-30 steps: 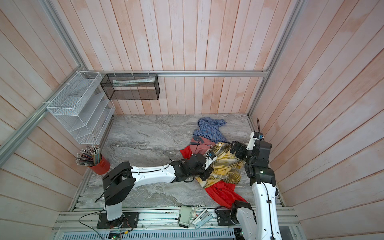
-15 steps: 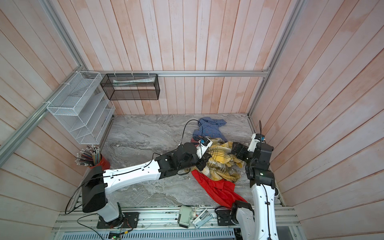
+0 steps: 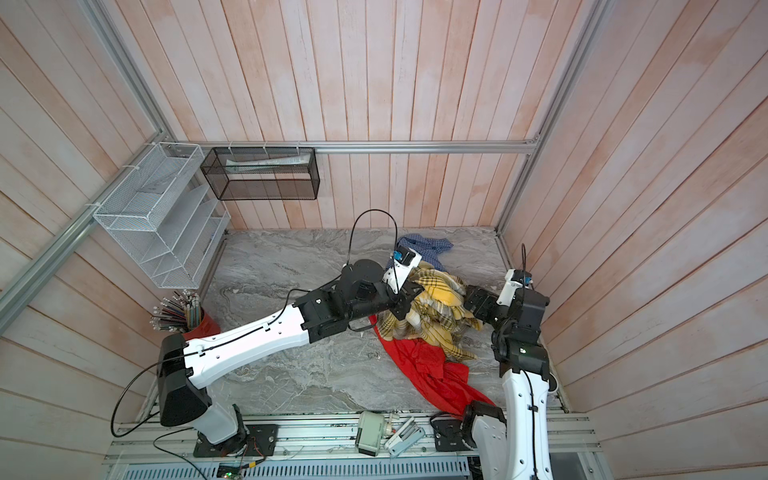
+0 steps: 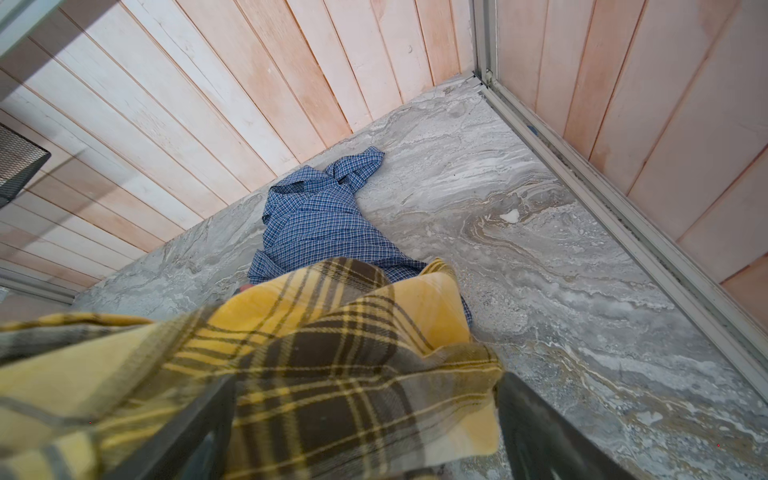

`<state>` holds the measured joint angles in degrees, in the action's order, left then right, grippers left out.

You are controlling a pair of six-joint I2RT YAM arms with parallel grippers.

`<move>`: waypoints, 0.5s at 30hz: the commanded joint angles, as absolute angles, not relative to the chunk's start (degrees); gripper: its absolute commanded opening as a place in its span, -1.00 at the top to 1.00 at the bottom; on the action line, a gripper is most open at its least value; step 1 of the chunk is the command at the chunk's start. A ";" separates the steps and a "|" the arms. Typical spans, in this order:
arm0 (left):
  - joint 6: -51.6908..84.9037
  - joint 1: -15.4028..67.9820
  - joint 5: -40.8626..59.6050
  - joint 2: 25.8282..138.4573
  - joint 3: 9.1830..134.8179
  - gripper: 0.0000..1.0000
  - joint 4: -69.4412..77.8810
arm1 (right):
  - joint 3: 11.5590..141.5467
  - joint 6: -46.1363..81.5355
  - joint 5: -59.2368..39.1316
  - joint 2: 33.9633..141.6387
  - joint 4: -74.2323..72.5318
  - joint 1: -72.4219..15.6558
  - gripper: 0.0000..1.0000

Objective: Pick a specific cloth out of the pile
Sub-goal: 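Close the left gripper on the plaid cloth and open the right gripper, then lift the plaid cloth high with the left gripper off the pile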

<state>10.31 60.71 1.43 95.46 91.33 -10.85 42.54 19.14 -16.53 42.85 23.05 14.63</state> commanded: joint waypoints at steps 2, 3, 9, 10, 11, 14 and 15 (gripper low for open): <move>9.86 59.68 6.50 96.38 100.75 1.00 -8.99 | 41.75 18.87 -17.85 40.58 21.93 15.03 -0.96; 9.66 59.69 7.82 96.60 101.92 1.00 -9.02 | 41.66 18.82 -17.53 40.31 21.97 14.92 -0.96; 10.44 59.69 12.33 95.25 102.08 0.98 -7.11 | 40.96 19.07 -16.34 39.73 21.40 15.28 -0.96; 10.70 59.68 12.44 94.84 101.68 0.98 -6.67 | 40.87 19.17 -16.41 39.72 21.28 15.26 -0.96; 10.89 59.72 12.75 94.26 101.07 0.97 -5.98 | 40.87 19.26 -16.52 39.64 21.01 15.32 -0.96; 11.45 59.69 13.19 92.85 99.69 0.98 -3.87 | 40.94 19.17 -16.36 39.21 20.57 15.36 -0.96; 11.50 59.68 13.19 92.57 99.67 0.97 -3.42 | 40.96 19.05 -16.11 39.02 20.46 15.42 -0.96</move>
